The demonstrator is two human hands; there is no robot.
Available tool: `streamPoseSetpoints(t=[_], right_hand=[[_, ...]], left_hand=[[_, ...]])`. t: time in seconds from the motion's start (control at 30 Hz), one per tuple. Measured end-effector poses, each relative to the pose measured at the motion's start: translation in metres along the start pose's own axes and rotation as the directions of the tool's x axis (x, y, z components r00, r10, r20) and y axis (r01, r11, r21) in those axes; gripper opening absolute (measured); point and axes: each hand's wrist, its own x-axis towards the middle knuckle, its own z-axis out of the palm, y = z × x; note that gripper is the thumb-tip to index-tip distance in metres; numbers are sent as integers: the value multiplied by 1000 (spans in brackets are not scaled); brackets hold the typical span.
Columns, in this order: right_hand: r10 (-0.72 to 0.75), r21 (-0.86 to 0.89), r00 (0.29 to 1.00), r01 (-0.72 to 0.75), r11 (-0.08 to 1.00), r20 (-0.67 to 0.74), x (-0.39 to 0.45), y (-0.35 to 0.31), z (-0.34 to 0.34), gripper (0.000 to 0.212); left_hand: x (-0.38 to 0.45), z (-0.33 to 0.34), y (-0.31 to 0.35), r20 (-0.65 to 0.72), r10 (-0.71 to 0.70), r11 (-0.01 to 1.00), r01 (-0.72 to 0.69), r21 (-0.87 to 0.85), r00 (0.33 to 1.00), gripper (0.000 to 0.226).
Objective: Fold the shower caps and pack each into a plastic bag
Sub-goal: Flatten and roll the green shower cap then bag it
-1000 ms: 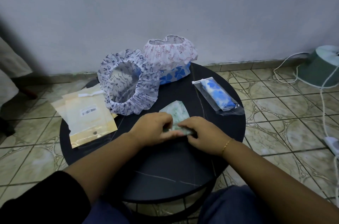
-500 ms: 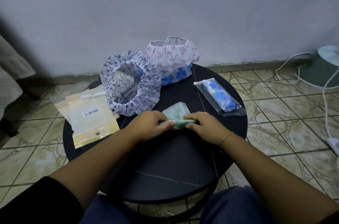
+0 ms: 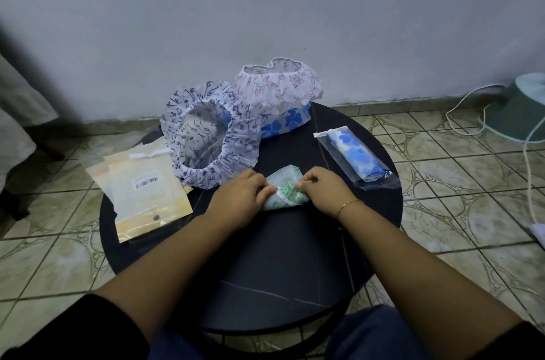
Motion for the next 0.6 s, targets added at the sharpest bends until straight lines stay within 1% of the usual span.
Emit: streamPoseSetpoints(t=[0.07,0.13,0.17,0.23,0.37,0.43,0.5,0.53,0.6], right_hand=[[35,-26,999,-35,999,-10,3,0,3,13],[69,-56,998,-70,996,-14,5,-2,5,16],[88,-81,996,-88,993,-12,5,-3,5,16],[119,-153,993,-118,981,-7,5,-5,4,17],[155,-253,988,-153,955,-11,8,-9,4,21],[182,-259,983,-180,949,-17,10,-11,5,31],[204,-239,979,-203,949,-21,12,-10,5,42],[212,-226,977,-211,951,-22,12,-9,5,46],[219,-186,975,-220,958,-27,10,-6,5,49]], left_hand=[[0,7,-6,-43,68,994,-64,93,997,39],[-2,12,-9,-99,114,987,-102,121,989,49],[-3,16,-10,-139,135,984,-117,132,981,51],[-6,20,-11,-209,174,975,-139,171,962,45],[-10,21,-9,-272,250,956,-193,220,929,32],[-9,19,-8,-270,336,918,-249,308,903,28],[-7,18,-5,-213,430,862,-328,387,877,27],[-7,17,-2,-186,453,845,-353,401,872,27],[-9,14,6,-140,418,866,-347,360,898,30]])
